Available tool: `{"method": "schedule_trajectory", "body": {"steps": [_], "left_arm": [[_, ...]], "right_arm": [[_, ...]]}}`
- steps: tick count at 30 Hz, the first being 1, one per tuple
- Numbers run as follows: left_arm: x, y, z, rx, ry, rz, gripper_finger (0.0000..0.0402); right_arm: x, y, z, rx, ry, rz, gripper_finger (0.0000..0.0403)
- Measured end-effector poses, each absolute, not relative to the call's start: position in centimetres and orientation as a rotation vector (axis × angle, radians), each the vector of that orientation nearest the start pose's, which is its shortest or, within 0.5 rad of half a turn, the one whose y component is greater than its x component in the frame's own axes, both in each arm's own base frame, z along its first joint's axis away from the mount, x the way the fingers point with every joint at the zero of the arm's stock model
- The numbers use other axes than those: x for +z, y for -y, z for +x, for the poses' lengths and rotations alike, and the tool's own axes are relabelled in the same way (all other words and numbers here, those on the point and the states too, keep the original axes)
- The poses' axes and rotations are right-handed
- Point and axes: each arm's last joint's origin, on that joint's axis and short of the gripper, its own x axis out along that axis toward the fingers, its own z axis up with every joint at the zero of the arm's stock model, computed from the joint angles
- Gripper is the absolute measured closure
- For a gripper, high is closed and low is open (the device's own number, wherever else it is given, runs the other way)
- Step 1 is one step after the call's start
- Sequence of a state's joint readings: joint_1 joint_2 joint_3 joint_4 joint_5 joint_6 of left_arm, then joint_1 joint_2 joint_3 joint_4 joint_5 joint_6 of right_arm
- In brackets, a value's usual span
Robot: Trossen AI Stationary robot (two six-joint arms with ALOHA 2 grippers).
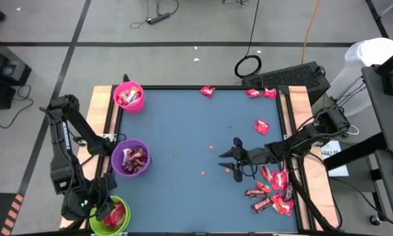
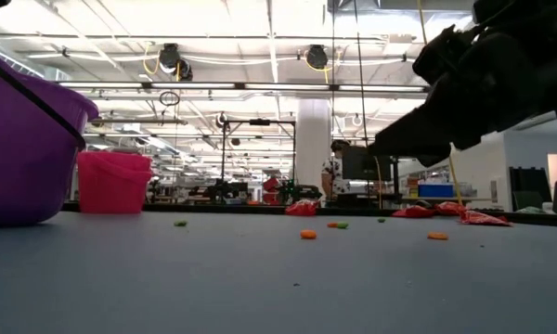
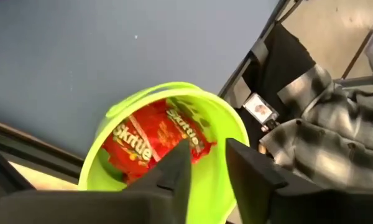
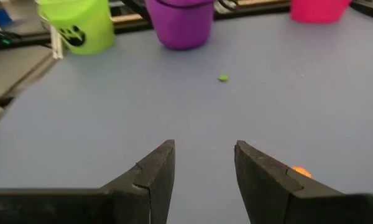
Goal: Organize candy in baskets
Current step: Put the red candy into the green bucket
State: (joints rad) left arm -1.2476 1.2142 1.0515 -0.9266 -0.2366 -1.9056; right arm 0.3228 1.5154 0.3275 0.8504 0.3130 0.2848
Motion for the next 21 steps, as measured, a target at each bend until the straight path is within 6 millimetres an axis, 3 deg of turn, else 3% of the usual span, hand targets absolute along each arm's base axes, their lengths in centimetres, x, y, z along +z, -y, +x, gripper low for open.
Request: {"method": "schedule_trajectory", "body": {"steps": [3, 8, 16, 21], "left_arm": [[28.7, 20.8, 7.7, 0.141, -1.209, -0.890, 0.0263], [29.3, 20.0, 8.9, 0.098, -0.961, -0.743, 0.0231], [29.9, 17.7, 12.3, 0.205, -0.544, -0.277, 0.0224], [30.3, 16.1, 14.1, 0.334, -0.430, -0.056, 0.0224]], "right_arm": [[13.3, -7.3, 23.2, -0.016, -0.293, 0.183, 0.0248], [13.5, -7.5, 23.2, -0.002, -0.275, 0.200, 0.0248], [13.8, -7.5, 23.3, -0.002, -0.250, 0.220, 0.0248], [14.5, -7.5, 23.5, 0.005, -0.177, 0.246, 0.0248]]}}
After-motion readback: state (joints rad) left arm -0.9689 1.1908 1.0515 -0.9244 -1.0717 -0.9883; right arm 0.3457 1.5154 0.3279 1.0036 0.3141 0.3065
